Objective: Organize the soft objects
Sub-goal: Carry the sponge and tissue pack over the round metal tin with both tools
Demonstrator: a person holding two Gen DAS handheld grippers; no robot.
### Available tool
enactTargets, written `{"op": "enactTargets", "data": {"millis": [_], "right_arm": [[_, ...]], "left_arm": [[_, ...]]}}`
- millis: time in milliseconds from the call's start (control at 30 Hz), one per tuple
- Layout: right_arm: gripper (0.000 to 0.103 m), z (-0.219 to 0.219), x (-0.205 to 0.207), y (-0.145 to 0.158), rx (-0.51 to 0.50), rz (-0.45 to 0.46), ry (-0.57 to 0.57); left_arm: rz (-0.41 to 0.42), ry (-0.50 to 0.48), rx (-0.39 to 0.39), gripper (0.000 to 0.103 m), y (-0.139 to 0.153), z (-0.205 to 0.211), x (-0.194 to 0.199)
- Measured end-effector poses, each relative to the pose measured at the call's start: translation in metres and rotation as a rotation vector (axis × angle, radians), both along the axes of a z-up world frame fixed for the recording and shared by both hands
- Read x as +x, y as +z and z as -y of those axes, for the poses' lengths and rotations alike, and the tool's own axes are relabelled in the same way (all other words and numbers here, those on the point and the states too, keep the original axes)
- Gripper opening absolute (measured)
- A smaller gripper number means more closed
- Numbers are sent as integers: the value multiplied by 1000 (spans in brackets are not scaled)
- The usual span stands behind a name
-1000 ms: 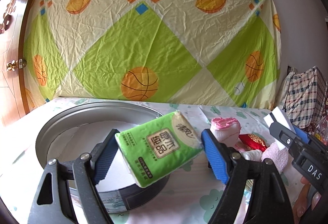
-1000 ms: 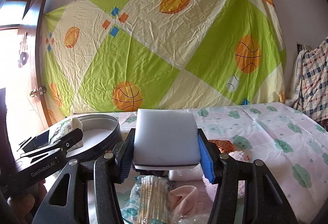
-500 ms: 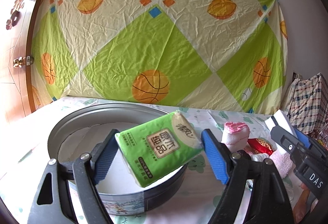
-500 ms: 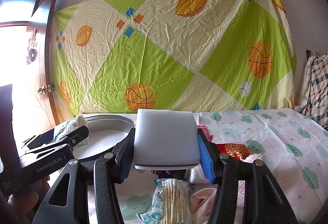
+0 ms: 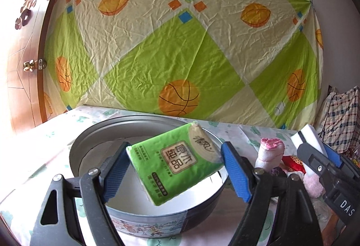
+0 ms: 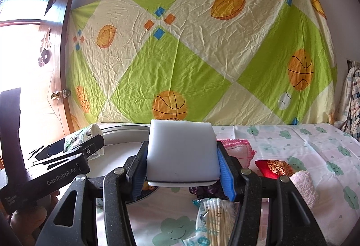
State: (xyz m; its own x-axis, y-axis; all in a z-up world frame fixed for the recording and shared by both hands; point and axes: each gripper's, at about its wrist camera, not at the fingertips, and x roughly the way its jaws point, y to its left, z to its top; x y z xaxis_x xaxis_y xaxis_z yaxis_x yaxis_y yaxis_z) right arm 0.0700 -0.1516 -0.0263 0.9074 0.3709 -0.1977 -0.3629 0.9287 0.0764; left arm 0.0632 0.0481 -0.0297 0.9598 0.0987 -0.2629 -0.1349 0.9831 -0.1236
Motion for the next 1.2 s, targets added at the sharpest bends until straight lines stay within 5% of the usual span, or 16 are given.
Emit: {"op": "enactTargets", "data": {"millis": [1200], "right_arm": [[58, -76, -1, 0, -70, 4, 136]], "left_arm": [[-14, 108, -11, 82, -2, -53, -7]]}}
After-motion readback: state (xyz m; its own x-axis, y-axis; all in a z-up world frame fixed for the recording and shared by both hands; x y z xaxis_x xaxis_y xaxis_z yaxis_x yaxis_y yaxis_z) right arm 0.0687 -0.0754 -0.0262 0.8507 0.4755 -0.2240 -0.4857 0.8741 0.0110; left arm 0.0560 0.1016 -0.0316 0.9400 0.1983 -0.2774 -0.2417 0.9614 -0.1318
